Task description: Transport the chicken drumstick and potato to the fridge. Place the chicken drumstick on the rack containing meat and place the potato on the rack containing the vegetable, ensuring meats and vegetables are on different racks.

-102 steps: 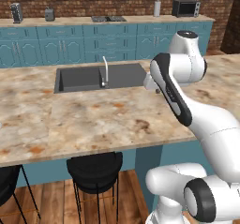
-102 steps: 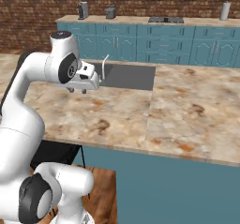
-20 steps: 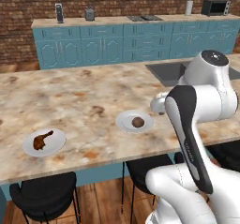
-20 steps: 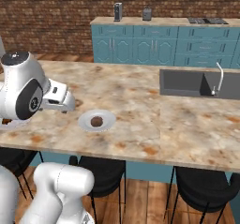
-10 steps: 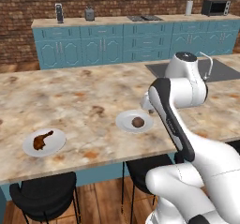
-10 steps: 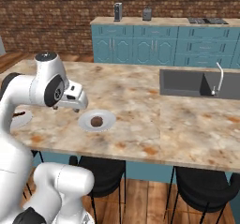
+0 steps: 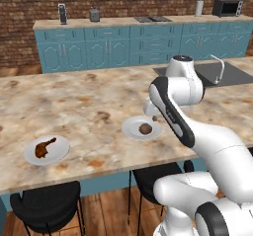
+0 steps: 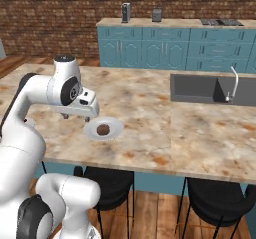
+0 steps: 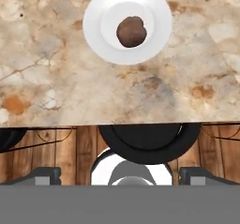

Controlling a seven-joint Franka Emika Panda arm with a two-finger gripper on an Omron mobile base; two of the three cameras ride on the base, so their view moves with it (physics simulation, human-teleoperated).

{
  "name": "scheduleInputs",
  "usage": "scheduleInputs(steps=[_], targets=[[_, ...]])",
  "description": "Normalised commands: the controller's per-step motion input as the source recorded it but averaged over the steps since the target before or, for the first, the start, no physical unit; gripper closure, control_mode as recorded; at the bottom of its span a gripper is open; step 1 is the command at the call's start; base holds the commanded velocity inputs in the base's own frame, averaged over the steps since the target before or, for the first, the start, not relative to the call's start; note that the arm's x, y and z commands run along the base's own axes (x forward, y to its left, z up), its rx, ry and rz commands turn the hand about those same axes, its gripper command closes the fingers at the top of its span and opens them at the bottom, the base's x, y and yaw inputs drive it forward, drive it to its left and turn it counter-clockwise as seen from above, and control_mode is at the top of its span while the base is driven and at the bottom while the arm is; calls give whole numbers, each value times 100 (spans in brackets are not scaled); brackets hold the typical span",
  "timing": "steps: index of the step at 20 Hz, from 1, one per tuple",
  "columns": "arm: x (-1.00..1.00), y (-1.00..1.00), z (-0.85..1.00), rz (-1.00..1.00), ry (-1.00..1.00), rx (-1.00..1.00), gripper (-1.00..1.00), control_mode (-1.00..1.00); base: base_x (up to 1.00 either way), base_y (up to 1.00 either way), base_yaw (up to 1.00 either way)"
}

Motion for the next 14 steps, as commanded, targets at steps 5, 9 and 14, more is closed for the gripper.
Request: scheduleInputs(steps=[5, 9, 14], targets=[[8, -4, -44, 0, 0, 0, -100, -100, 0, 0, 0], [0, -3, -36, 0, 0, 0, -100, -100, 0, 0, 0], [9, -1, -41, 0, 2, 0, -100, -100, 0, 0, 0]])
